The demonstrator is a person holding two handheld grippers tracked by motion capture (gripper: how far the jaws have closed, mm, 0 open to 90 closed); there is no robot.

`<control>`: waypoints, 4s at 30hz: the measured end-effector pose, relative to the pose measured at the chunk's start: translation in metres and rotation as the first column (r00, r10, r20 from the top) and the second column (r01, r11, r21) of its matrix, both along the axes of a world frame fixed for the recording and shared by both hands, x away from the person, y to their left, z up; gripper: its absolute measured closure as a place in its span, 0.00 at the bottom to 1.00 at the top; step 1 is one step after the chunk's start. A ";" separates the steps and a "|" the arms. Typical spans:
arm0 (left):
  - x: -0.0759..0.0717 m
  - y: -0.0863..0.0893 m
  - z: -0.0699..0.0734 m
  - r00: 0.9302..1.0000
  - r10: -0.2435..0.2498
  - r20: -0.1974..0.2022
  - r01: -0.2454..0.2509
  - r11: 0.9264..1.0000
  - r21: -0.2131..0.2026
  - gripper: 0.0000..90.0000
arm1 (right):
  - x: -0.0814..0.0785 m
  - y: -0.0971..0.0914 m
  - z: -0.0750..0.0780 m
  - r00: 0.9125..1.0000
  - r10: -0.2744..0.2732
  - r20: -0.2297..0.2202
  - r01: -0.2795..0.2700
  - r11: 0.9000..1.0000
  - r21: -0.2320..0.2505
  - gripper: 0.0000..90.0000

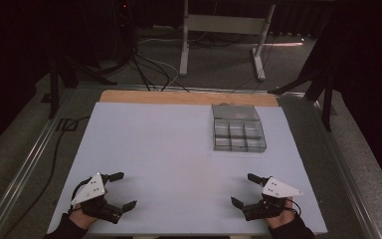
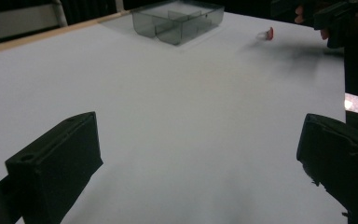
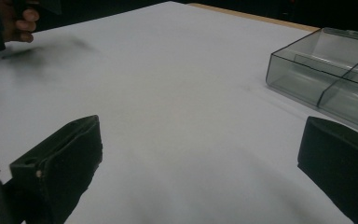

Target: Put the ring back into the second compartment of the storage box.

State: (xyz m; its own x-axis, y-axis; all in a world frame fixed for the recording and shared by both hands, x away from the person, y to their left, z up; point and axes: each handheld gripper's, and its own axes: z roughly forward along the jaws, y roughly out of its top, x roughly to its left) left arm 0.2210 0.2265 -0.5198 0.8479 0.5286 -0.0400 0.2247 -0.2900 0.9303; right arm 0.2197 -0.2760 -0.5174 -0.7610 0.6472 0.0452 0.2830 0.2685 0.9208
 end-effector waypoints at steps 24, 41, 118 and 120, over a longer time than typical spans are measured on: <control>0.001 0.003 -0.001 1.000 0.016 0.000 -0.016 1.000 -0.027 0.00 | 0.000 0.005 -0.001 0.997 0.064 -0.039 -0.065 0.997 -0.032 0.00; 0.002 0.002 -0.002 1.000 0.006 -0.007 -0.006 0.999 -0.033 0.00 | -0.003 0.007 0.025 0.998 0.065 0.026 -0.066 0.997 0.047 0.00; 0.004 0.003 -0.002 1.000 0.006 -0.018 -0.007 0.998 -0.060 0.00 | 0.017 -0.075 0.032 0.950 -0.309 -0.034 0.309 0.951 -0.029 0.00; 0.004 0.003 -0.002 1.000 0.006 -0.016 -0.007 0.998 -0.061 0.00 | 0.017 -0.077 0.031 0.950 -0.308 -0.042 0.307 0.951 -0.034 0.00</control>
